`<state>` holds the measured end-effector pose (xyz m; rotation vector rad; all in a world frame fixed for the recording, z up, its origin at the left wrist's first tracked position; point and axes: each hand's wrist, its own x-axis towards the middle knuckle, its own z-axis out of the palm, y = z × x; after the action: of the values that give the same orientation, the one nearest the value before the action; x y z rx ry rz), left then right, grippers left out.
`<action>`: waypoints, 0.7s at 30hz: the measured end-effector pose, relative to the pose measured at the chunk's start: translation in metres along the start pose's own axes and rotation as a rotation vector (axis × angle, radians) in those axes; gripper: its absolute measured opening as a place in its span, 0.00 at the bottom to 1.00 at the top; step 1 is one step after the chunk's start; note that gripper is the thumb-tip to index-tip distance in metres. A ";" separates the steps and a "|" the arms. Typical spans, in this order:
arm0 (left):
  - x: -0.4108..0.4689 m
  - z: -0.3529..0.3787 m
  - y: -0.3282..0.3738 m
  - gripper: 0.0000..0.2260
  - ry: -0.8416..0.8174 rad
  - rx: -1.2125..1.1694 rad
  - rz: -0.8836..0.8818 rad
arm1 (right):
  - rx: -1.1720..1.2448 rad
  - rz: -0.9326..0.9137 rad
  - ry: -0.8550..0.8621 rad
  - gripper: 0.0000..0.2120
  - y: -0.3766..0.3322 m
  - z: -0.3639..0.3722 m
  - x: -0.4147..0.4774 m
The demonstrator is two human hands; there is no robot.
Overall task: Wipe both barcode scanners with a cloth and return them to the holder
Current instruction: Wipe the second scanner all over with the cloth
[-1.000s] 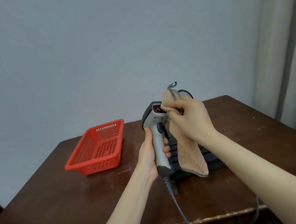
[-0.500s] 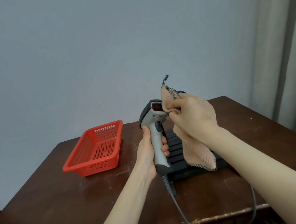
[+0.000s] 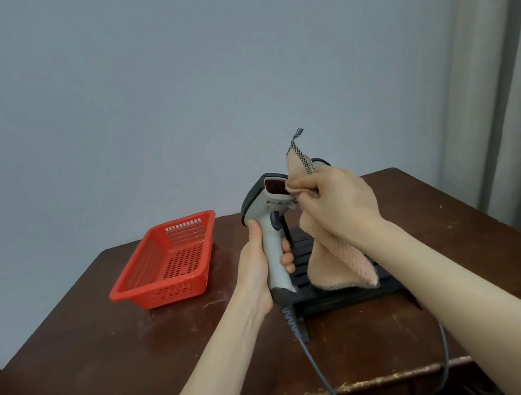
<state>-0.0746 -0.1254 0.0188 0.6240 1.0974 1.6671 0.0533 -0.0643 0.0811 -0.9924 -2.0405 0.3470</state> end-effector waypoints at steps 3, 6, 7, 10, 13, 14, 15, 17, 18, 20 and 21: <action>0.002 0.002 0.001 0.25 0.013 0.030 0.006 | 0.161 -0.059 -0.005 0.12 -0.009 0.002 0.003; 0.004 0.002 -0.001 0.26 0.029 0.024 -0.012 | 0.356 -0.104 -0.055 0.11 -0.020 0.002 0.005; 0.004 0.001 -0.001 0.27 0.028 0.022 -0.019 | 0.338 -0.099 -0.059 0.11 -0.021 0.002 0.004; 0.004 -0.003 0.001 0.26 0.033 0.029 -0.004 | 0.102 -0.027 -0.057 0.12 -0.013 -0.002 0.001; 0.001 -0.004 0.004 0.25 0.049 0.042 0.021 | 0.006 -0.007 -0.048 0.13 -0.008 -0.002 0.003; 0.001 -0.005 0.005 0.25 0.053 0.044 0.025 | 0.056 0.015 -0.034 0.12 -0.010 -0.003 0.006; 0.002 -0.006 0.005 0.25 0.056 0.041 0.021 | 0.149 0.064 -0.014 0.11 -0.011 -0.003 0.008; 0.002 -0.009 0.007 0.26 0.051 0.032 -0.002 | 0.416 0.201 0.006 0.08 -0.011 -0.004 0.013; 0.003 -0.010 0.008 0.27 0.044 0.020 -0.005 | 0.543 0.275 -0.013 0.09 -0.009 -0.005 0.014; 0.000 -0.010 0.009 0.27 0.022 -0.043 -0.010 | 0.789 0.414 -0.103 0.13 -0.007 -0.006 0.013; -0.001 -0.009 0.009 0.27 0.014 -0.072 -0.010 | 0.919 0.469 -0.146 0.17 -0.006 -0.006 0.013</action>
<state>-0.0859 -0.1303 0.0225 0.5601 1.0438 1.6968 0.0497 -0.0589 0.0954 -0.8284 -1.4466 1.4765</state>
